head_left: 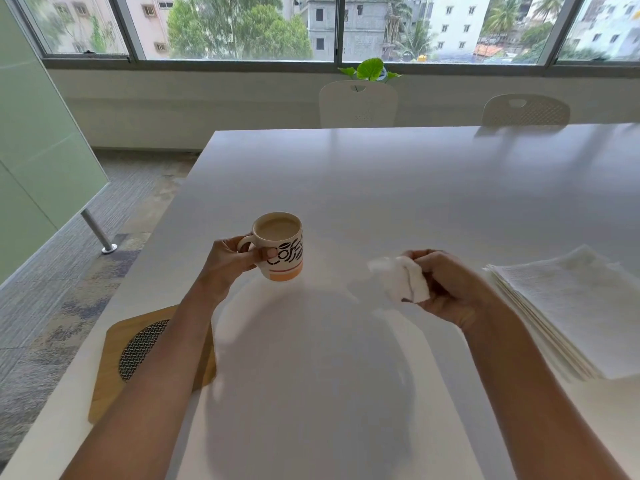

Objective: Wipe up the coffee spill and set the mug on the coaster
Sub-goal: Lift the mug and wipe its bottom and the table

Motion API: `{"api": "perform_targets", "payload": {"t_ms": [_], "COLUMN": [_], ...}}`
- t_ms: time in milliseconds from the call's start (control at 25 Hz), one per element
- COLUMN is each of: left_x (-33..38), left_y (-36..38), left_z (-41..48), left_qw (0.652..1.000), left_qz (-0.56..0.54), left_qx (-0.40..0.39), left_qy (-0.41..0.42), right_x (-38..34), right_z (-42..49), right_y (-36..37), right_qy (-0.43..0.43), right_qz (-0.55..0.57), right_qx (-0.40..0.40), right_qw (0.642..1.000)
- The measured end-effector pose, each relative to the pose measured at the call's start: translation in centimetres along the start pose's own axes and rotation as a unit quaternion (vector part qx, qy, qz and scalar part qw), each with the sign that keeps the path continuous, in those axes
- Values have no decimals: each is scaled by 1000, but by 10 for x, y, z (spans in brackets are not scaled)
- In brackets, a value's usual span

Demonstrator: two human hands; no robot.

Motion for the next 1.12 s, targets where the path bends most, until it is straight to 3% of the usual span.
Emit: {"api": "perform_targets", "payload": {"t_ms": [160,560,1120], "left_x": [-2,-10,-11], "left_y": [4,1,-2], "left_z": [-2,-4,-5], "left_qw": [1000,1000,998], "left_qz": [-2,-1,44], "left_qx": [1,2,7], "left_qy": [-1,-8,-36], "right_x": [-1,5,6], "right_z": [3,11,24], "right_y": [-7,-11,14], "right_qy": [-16,-37,-9], "right_qz": [187,245,244], "right_qx": [57,107,76], "right_qw": [981,963,967]}}
Point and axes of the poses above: each hand's wrist, its own z-axis towards the middle knuckle, its own y-axis out of the palm, x = y × z, the point moved 2 cm from there along z, towards the middle knuckle, and after that the axes turned 11 degrees about -z, right-handed, at the moved point
